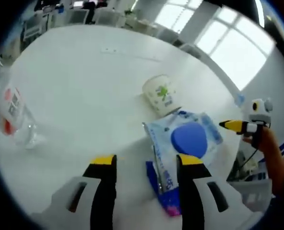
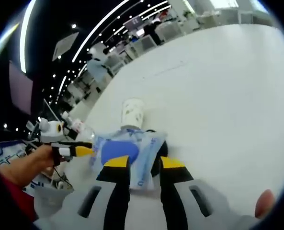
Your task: Arrange the tabletop items into an orderly group along one side of the table until the central work area is clear of visible clutter.
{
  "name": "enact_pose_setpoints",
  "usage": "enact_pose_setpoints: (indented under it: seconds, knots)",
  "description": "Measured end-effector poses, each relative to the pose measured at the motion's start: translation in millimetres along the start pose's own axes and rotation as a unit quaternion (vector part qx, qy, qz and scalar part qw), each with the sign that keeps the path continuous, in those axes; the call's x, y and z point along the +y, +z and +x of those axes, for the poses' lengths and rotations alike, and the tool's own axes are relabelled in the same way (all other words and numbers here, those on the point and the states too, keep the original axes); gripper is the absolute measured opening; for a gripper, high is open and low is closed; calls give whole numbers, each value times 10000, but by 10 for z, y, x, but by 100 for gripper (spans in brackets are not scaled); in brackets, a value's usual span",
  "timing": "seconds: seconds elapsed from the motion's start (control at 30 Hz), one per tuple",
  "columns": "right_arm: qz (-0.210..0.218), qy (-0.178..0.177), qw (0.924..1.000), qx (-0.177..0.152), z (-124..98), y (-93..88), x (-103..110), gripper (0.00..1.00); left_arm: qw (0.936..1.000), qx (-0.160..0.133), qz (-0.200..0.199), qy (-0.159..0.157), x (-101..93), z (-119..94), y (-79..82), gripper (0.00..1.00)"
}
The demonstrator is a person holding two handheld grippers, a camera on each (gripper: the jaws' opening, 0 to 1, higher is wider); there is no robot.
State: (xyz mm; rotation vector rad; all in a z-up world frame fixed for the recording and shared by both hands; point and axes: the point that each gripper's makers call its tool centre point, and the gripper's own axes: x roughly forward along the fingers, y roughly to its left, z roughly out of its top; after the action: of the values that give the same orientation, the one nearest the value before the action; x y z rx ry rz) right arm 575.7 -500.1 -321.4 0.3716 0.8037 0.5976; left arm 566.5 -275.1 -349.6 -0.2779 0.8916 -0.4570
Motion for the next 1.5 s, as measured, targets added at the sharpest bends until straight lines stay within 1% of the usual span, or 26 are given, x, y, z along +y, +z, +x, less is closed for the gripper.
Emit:
enact_pose_setpoints:
  seconds: [0.03,0.07,0.17,0.2,0.3,0.37,0.43,0.47,0.5,0.53,0.6,0.73,0.8,0.9,1.0,1.13,1.23,1.4,1.5]
  knots:
    - [0,4,10000,-34,-10,27,-2,26,10000,-40,30,-9,-10,-20,15,50]
    - [6,3,10000,-79,-29,73,-5,26,9997,-199,119,-76,-43,-43,70,52]
    - [-45,-42,9997,-239,-76,205,-17,29,9986,-425,307,-60,-80,-116,144,55]
    - [-52,-55,9996,-278,-87,240,-24,30,9975,-562,420,-86,-103,-140,195,57]
    - [-128,-114,9992,-368,-130,377,-57,32,9957,-676,625,-29,-117,-203,241,58]
    - [-183,-121,9988,-427,-150,478,-45,33,9922,-911,850,-22,-162,-289,322,59]
    - [-235,-100,9985,-483,-154,594,-10,35,9901,-1077,901,-48,-216,-368,374,60]
    - [-263,-94,9984,-499,-150,644,9,36,9883,-1196,941,-85,-246,-396,413,60]
    - [-326,-81,9981,-513,-140,717,42,38,9849,-1388,1018,-168,-308,-443,474,60]
    - [-353,-74,9980,-512,-133,742,57,38,9829,-1484,1076,-193,-346,-478,501,61]
    - [-459,-12,9976,-516,-81,875,146,39,9766,-1767,1187,-315,-468,-573,575,62]
    - [-555,58,9977,-396,55,973,247,40,9663,-2137,1383,-375,-646,-740,653,64]
    - [-604,96,9976,-316,156,1013,310,42,9644,-2181,1451,-371,-699,-789,644,65]
    - [-626,196,9978,-105,336,1024,414,44,9590,-2282,1639,-362,-792,-881,622,66]
    - [-591,241,9979,77,502,1017,468,46,9581,-2265,1715,-360,-829,-910,572,68]
    - [-490,410,9975,289,718,1013,583,46,9597,-2178,1729,-395,-832,-896,476,71]
    - [-454,418,9968,506,852,977,596,45,9618,-2131,1670,-403,-806,-880,403,70]
    - [-369,357,9957,773,1059,946,596,50,9662,-2054,1497,-442,-758,-839,290,69]
    - [-401,267,9925,1123,1160,862,580,51,9676,-2023,1440,-449,-732,-833,276,67]
